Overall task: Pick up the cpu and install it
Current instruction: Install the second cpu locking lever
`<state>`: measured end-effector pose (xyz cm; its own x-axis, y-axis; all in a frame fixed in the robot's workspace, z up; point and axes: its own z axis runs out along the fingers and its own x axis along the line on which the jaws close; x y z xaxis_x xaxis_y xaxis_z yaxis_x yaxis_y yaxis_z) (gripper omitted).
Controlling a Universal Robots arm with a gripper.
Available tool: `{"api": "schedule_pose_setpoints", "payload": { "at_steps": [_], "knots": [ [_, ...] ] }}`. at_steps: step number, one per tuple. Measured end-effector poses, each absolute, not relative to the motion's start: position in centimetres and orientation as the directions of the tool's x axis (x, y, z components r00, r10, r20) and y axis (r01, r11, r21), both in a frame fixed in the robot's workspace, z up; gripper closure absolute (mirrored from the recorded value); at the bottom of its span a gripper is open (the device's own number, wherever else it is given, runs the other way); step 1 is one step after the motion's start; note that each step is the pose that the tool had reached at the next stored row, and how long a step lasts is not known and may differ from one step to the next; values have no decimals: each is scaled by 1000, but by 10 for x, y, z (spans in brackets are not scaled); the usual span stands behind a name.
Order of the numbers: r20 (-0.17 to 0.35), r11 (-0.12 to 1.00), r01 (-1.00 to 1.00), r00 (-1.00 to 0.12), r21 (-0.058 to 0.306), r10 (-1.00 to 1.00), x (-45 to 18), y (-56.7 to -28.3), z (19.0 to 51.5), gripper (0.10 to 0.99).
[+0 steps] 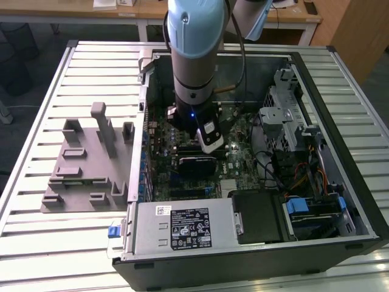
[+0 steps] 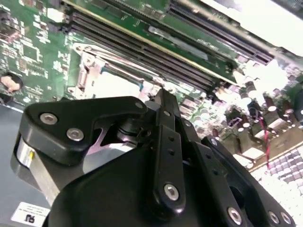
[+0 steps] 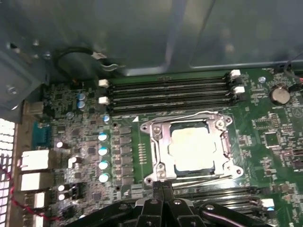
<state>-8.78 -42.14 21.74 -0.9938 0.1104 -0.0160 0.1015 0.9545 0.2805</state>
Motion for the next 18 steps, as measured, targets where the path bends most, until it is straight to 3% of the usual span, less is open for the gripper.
{"api": "schedule_pose_setpoints", "payload": {
  "at_steps": [18],
  "knots": [
    [-22, 970, 108, -993, 219, 115, -66, -399, 216, 980]
  ]
}}
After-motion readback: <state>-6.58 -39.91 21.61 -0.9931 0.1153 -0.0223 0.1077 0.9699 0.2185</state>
